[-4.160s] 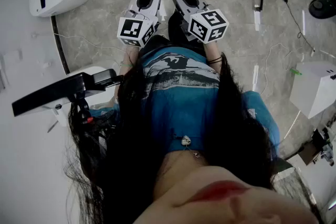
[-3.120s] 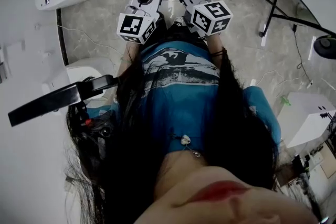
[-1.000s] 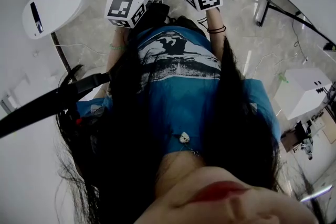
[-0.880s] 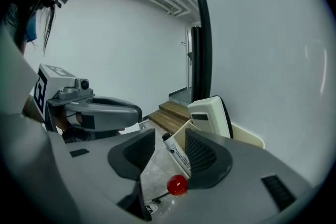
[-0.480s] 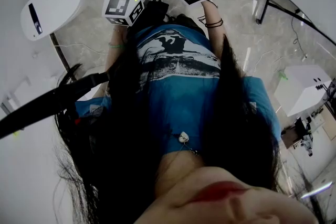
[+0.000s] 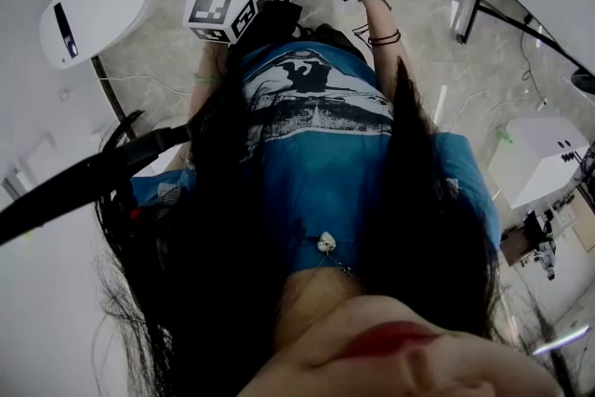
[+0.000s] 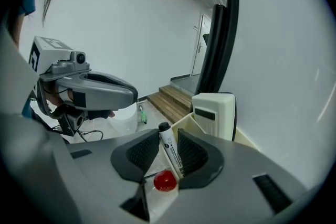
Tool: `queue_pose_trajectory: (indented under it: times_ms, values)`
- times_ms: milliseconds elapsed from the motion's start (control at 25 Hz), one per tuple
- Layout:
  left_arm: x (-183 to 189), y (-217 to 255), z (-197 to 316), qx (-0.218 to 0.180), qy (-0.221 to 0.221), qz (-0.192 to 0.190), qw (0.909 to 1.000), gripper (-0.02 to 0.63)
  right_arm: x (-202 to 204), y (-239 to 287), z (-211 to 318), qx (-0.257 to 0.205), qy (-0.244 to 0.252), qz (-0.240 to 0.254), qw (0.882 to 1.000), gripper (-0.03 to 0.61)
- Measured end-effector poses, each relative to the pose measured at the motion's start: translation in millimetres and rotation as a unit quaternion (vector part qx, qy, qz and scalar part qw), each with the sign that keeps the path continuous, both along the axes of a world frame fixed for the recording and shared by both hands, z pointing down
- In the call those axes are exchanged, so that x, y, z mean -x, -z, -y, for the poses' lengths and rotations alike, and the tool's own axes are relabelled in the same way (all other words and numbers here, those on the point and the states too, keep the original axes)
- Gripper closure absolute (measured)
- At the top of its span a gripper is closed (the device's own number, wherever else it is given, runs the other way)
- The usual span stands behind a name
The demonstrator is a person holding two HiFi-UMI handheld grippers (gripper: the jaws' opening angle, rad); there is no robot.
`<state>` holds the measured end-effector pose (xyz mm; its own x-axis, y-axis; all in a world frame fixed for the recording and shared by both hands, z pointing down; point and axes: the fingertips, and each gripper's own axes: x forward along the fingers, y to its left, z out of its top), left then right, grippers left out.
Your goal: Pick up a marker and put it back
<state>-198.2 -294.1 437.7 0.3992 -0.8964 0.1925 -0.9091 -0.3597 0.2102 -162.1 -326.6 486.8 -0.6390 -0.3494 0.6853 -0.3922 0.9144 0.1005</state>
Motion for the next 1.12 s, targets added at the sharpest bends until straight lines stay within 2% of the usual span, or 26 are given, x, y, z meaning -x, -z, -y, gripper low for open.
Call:
queue_pose_trajectory:
  times_ms: [160,400,680,920,1120]
  values:
    - [-1.8,4.4,-0.3,-0.004,-0.005,-0.001,1.0,0.611,-2.0,15.5,-1.0,-0.02,-0.017,0.016,1.0,0.471]
    - [-6.9,4.6,1.8,-0.005,-0.012,0.0,0.9999,0.611,-19.7,46.4,14.1,-0.026,-0.074,0.084,0.993,0.495]
    - [-9.2,4.8,4.4,-0.007,-0.016,0.002,0.9998,0.611,-45.5,84.3,25.5,-0.038,-0.138,0.162,0.976,0.497]
    - [-48.6,20.2,-3.1,-0.012,-0.024,0.005,0.9996,0.611,-102.0,138.1,20.5,-0.078,-0.162,0.201,0.963,0.497]
    - [-50.7,22.5,2.9,-0.012,-0.034,0.006,0.9993,0.611,-109.3,170.2,25.8,-0.1,-0.169,0.23,0.953,0.497]
